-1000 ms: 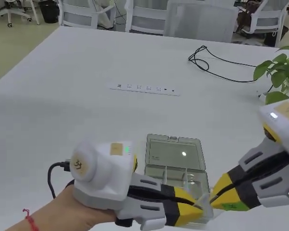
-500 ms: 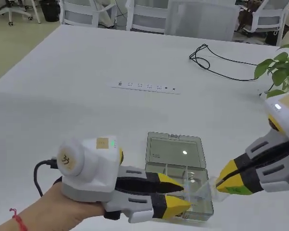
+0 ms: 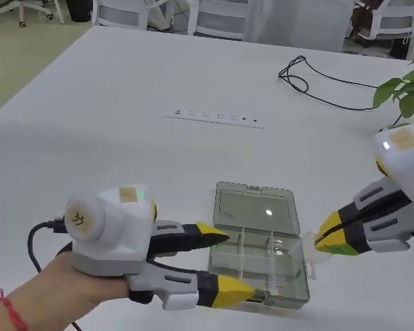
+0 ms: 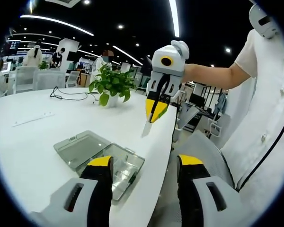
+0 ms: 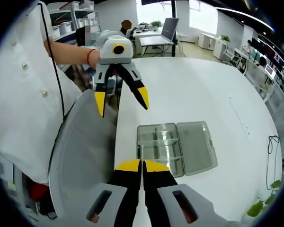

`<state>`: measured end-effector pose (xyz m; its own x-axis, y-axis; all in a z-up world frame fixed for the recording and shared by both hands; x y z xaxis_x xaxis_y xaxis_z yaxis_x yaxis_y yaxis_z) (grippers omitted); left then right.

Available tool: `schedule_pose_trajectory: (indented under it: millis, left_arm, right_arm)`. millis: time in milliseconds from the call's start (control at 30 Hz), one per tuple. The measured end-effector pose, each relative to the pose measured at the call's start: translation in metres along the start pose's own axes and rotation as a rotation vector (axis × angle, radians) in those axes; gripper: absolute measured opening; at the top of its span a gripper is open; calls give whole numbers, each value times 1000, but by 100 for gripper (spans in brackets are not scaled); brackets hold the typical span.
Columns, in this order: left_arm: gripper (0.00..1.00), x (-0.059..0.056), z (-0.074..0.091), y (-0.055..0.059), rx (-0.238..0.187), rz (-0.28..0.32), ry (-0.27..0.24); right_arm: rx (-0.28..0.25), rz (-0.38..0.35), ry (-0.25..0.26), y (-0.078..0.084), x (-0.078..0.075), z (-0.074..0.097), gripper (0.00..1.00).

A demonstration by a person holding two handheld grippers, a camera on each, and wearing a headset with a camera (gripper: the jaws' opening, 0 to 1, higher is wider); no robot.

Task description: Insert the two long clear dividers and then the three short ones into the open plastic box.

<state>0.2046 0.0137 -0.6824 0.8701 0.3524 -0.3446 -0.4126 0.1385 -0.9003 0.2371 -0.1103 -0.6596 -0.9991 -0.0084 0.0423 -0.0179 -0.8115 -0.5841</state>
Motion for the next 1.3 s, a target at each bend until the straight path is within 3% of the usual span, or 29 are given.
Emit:
schedule_pose_trajectory:
  millis: [200, 333, 567, 600, 833, 1300]
  left_arm:
    - [70, 12, 5, 9, 37, -46, -54]
    - [81, 18, 8, 12, 43, -42, -71]
    - [95, 27, 11, 17, 58, -55, -102]
    - [97, 28, 11, 18, 64, -61, -108]
    - [100, 31, 13, 20, 73, -48, -114]
    - [98, 33, 11, 21, 60, -31, -116]
  right_arm:
    - [54, 26, 28, 10, -12, -13, 3]
    - [89, 46, 39, 17, -19, -22, 3]
    - [118, 52, 28, 27, -28, -38, 3]
    - [123, 53, 22, 34, -32, -45, 3]
    - [169, 86, 6, 49, -41, -61, 3]
    - [184, 75, -21, 52, -42, -69, 3]
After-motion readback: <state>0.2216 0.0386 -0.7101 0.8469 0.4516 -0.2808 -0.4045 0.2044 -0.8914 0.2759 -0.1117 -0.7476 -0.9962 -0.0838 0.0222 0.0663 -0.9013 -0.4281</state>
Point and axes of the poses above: the centre of the closed fingertips' face, and the gripper's own axes: z roughly backward along the fingers, x roughly to its left, y roughly out of its underside, the point moved 3 cm from there along z, roughly backward along the fingers, and after that the axes turned 3 degrees about z, right-handed, at the moved point
